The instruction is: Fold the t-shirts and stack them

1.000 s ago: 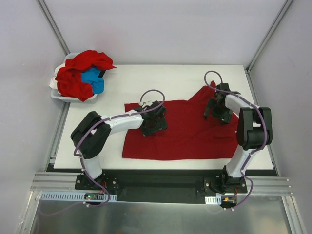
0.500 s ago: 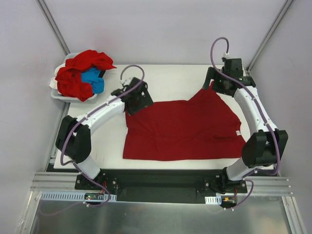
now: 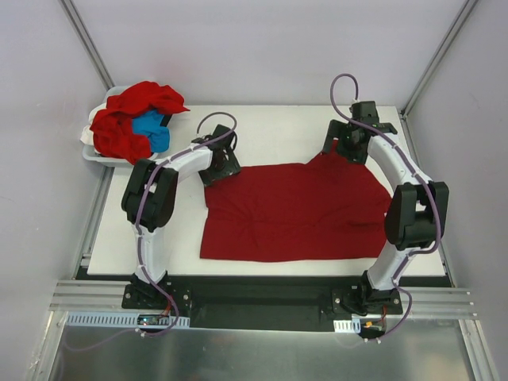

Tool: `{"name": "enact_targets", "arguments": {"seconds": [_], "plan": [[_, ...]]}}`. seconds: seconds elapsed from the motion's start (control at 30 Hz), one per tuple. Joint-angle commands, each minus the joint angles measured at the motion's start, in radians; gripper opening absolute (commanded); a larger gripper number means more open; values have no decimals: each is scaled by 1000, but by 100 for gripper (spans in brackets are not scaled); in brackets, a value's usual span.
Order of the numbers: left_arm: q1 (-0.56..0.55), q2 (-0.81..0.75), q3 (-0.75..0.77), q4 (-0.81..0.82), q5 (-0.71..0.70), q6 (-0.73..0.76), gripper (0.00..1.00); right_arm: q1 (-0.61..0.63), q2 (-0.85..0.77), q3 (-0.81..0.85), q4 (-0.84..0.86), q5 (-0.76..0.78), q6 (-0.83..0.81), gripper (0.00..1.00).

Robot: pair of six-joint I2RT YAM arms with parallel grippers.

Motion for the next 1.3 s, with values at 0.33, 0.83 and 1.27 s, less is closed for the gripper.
{"name": "enact_targets", "arguments": {"seconds": [0.33, 0.83, 1.27], "plan": [[48, 148, 148, 61, 60, 85, 85, -33, 44, 65, -24, 29, -1, 96], [120, -68, 200, -22, -30, 262, 72, -54, 69, 173, -50, -20, -22, 96], [154, 191, 421, -133, -58, 271, 66, -60, 99, 174, -72, 18, -44, 96]]}}
